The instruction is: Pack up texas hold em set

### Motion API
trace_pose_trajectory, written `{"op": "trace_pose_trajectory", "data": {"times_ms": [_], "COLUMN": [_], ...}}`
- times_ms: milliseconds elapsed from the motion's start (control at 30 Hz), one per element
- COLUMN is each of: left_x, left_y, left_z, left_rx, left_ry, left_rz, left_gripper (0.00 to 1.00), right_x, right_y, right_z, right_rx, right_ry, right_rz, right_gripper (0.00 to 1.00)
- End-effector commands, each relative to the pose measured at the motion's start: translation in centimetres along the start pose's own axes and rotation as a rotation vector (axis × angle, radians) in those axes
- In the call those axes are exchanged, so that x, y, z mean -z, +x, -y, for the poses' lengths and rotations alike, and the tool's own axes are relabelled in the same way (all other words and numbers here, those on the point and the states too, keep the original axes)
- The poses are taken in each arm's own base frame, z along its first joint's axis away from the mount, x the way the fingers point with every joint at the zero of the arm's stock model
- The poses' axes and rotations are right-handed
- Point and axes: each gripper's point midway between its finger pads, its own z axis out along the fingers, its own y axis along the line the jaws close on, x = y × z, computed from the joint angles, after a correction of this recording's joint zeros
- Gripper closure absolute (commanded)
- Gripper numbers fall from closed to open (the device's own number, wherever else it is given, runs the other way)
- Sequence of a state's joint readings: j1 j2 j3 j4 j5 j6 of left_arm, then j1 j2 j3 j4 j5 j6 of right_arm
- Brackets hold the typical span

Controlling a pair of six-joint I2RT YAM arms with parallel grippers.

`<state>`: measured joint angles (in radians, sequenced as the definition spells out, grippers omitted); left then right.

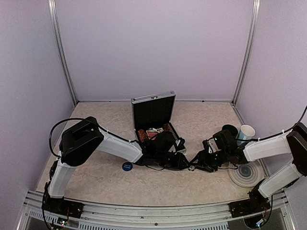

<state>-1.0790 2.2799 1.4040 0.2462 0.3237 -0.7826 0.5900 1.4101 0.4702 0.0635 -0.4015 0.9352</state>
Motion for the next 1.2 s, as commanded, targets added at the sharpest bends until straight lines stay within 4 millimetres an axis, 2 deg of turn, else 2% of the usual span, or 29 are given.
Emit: {"op": "trace_pose_trajectory", "data": {"times_ms": [0,300,400,467,500,567,700,800,900,1033,1167], "left_x": [-1.1,-1.3,-1.3,-1.2,-1.2,-0.9,-0.4,-0.6,-0.9,-1.1,-1.2], "left_y": [6.8,6.8,6.8,6.8,6.8,6.6,6.4,6.5,6.8,6.9,7.0], "left_z": [-3.9,-3.9,-4.0,-4.1,-4.2,-4.4,-4.5,-4.5,-4.5,-4.5,-4.5], "left_rx": [0.043,0.041,0.042,0.043,0.044,0.043,0.037,0.044,0.054,0.055,0.053], "left_ry": [-0.113,-0.11,-0.114,-0.118,-0.12,-0.131,-0.149,-0.143,-0.133,-0.133,-0.137], "left_rz": [-0.18,-0.185,-0.187,-0.187,-0.185,-0.181,-0.174,-0.18,-0.185,-0.189,-0.192], "left_gripper": [0.73,0.73,0.73,0.73,0.74,0.73,0.75,0.79,0.81,0.82,0.82], "right_x": [-1.1,0.0,0.5,0.7,0.8,1.0,2.9,4.2,4.3,3.4,2.8], "right_y": [1.1,-0.2,-0.4,-0.6,-0.8,-1.2,-1.4,-0.9,0.1,1.6,2.3], "right_z": [-2.8,-8.7,-9.9,-9.9,-9.5,-7.2,-2.9,-1.2,0.9,3.4,4.6], "right_rx": [0.042,0.134,0.155,0.161,0.164,0.189,0.223,0.235,0.235,0.219,0.213], "right_ry": [-0.124,-0.339,-0.375,-0.353,-0.308,-0.141,0.147,0.237,0.318,0.359,0.383], "right_rz": [-0.048,-0.034,-0.033,-0.029,-0.023,-0.012,-0.006,-0.007,-0.05,-0.095,-0.12], "right_gripper": [0.52,0.52,0.52,0.52,0.52,0.53,0.64,0.76,0.86,0.89,0.91]}}
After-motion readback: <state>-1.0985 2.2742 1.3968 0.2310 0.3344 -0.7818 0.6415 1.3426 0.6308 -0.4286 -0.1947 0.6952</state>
